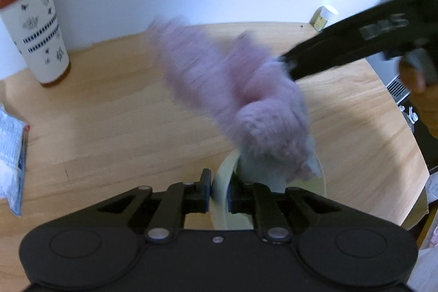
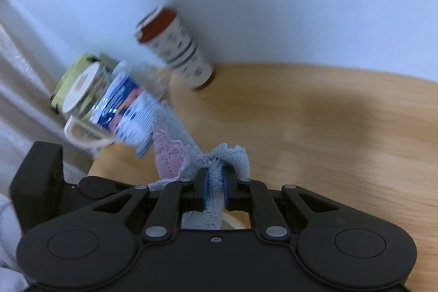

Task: Clean bowl
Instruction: 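Lift the cloth out of the bowl with the right tool and wipe the bowl's outer rim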

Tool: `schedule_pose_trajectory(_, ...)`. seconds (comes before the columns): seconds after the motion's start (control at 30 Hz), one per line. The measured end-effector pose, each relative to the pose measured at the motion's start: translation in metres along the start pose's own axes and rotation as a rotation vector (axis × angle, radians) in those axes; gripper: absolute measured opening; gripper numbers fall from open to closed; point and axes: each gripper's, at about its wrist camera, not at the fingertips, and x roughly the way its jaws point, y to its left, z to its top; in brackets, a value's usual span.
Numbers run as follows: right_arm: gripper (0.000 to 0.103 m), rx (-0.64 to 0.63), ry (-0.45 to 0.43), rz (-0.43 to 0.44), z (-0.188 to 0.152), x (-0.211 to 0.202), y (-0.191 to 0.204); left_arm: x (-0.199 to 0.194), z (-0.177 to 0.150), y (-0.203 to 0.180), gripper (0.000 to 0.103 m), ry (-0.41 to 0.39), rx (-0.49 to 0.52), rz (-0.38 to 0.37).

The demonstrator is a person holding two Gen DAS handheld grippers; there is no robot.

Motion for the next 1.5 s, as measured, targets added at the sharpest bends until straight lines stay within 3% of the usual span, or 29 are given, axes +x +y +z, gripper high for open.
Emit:
schedule_pose_trajectory(0.13, 0.012, 0.108, 0.228, 0.093, 0.022, 0.035, -0.019, -0.009, -0.002, -0.013, 0.011, -0.024, 0.078, 0.032)
schedule_pose_trajectory(0.2, 0.012, 0.085, 0.293, 0.085, 0.029, 0.048, -0.023, -0.01, -0.001, -0.016, 0.011, -0.028, 0.085, 0.04)
schedule_pose_trajectory(0.37, 0.012, -0.021, 0.364, 0.075, 0.034, 0.057, -0.016, -0.006, -0.001, -0.014, 0.012, -0.018, 0.051, 0.03)
schedule_pose_trajectory(0.6, 0.012, 0.133, 0.384, 0.096, 0.018, 0.062, -0.053, -0.004, -0.008, -0.001, 0.013, -0.003, 0.028, 0.022)
schedule_pose_trajectory(0.77, 0.012, 0.198, 0.398, 0.062, -0.005, 0.064, -0.079, -0.008, -0.007, 0.006, 0.013, -0.019, -0.018, 0.018)
schedule_pose_trajectory(1.03, 0.012, 0.273, 0.338, 0.09, -0.021, 0.056, -0.092, -0.013, -0.001, 0.012, 0.013, -0.045, -0.066, -0.005)
schedule_pose_trajectory(1.27, 0.012, 0.236, 0.251, 0.126, 0.005, 0.05, -0.069, -0.013, 0.009, 0.009, 0.013, -0.059, -0.056, -0.018)
schedule_pose_trajectory(1.5, 0.012, 0.102, 0.301, 0.102, 0.027, 0.063, -0.037, -0.008, 0.013, 0.005, 0.013, -0.055, -0.02, -0.014)
